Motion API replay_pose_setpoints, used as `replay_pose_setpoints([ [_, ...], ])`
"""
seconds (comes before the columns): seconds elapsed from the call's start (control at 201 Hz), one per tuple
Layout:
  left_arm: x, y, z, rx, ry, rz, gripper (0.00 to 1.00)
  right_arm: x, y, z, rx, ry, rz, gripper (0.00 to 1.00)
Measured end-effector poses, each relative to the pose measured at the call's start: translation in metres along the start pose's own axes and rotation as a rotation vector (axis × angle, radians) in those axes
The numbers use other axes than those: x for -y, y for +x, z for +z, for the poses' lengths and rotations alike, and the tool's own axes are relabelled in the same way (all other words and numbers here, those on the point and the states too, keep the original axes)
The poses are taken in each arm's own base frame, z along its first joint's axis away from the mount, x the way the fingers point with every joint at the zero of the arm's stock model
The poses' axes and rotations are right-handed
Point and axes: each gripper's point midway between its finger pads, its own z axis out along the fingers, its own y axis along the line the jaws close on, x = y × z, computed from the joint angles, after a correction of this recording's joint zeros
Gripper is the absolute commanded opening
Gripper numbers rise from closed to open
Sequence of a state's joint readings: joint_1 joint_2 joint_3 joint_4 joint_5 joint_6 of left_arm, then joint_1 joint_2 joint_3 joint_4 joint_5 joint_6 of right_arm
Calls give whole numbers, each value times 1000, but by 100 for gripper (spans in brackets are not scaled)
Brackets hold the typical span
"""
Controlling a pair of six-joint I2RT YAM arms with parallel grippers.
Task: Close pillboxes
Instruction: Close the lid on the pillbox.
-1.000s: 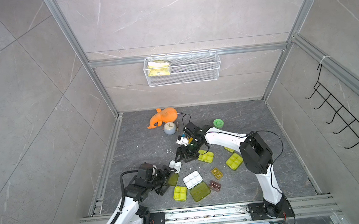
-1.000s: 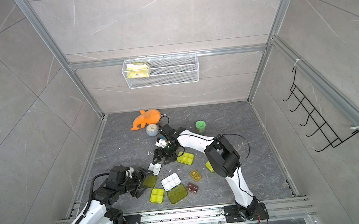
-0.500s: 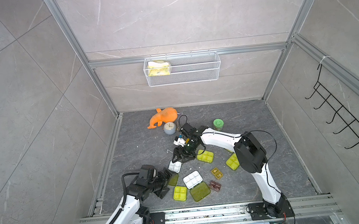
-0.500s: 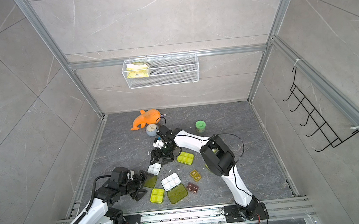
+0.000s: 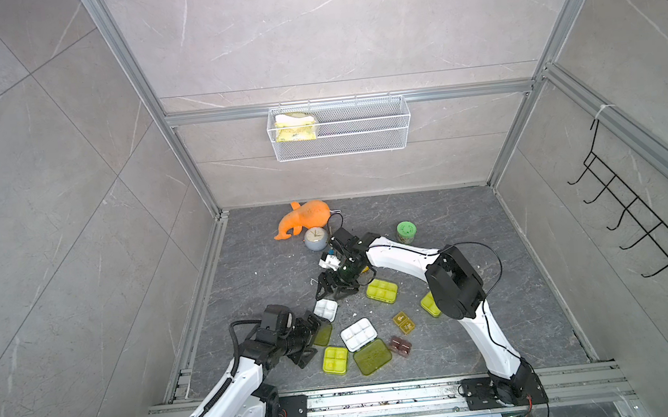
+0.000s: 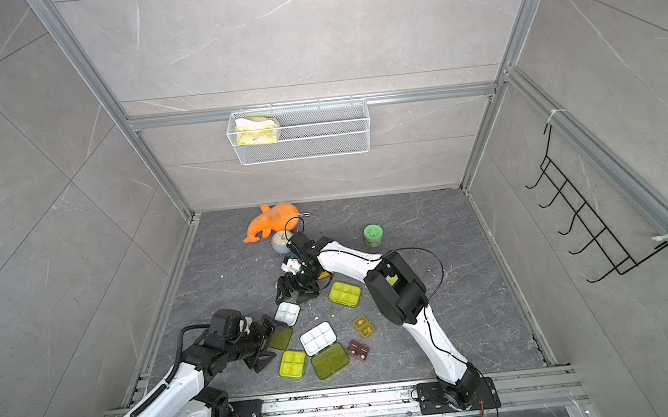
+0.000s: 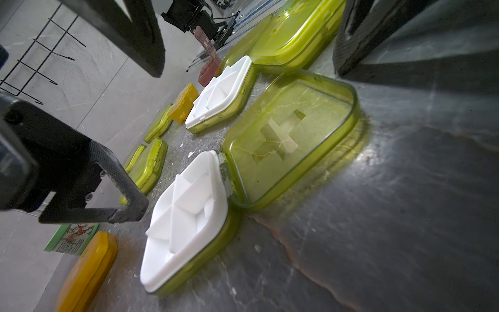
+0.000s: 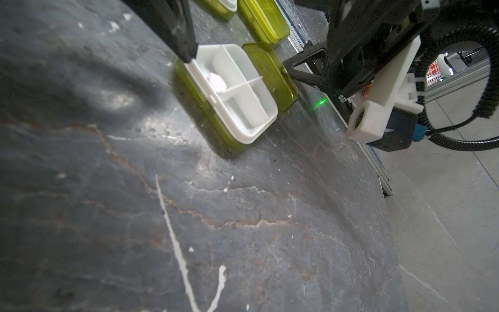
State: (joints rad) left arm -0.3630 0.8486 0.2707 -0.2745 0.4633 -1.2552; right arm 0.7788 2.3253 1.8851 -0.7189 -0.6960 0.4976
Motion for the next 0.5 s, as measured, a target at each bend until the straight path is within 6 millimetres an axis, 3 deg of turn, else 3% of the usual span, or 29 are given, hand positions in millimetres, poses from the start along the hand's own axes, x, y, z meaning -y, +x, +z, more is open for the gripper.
replay_pose_setpoints([
  [0.503, 7, -13, 0, 11, -17, 1, 100, 15, 10, 11, -47, 25, 15, 78],
])
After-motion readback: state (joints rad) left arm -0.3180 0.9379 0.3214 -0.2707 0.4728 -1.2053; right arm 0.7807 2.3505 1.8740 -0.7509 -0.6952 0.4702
